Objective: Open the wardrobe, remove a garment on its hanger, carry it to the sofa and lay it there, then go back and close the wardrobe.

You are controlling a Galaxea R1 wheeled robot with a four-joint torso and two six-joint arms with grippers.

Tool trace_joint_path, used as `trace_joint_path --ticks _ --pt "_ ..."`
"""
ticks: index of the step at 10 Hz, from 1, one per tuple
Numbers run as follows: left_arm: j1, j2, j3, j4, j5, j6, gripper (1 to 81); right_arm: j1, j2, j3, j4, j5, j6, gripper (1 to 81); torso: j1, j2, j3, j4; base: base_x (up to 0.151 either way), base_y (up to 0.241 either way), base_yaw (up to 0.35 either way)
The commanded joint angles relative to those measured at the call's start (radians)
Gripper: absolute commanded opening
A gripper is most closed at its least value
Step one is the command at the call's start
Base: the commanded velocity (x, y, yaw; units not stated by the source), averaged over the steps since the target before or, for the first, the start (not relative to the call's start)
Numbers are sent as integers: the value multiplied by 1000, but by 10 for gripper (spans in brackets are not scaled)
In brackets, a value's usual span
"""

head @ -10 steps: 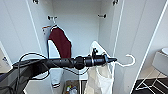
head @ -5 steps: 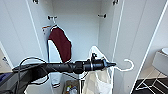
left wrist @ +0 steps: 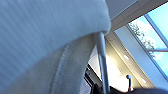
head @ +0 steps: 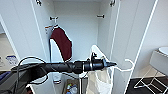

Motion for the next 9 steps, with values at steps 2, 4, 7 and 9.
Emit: trace_joint_path --ticks 2,4,7,9 --pt "-179 3 17 28 -28 21 10 49 11 7 -3 -44 -4 811 0 0 0 0 0 0 0" --pt "-170 4 19 44 -28 21 10 49 11 9 -3 -44 -4 811 0 0 0 0 0 0 0" --pt "-130 0 48 99 -16 19 10 52 11 8 -1 -44 -3 811 0 0 0 0 0 0 0" --pt "-108 -14 51 104 -16 19 10 54 11 8 -1 -44 -3 811 0 0 0 0 0 0 0"
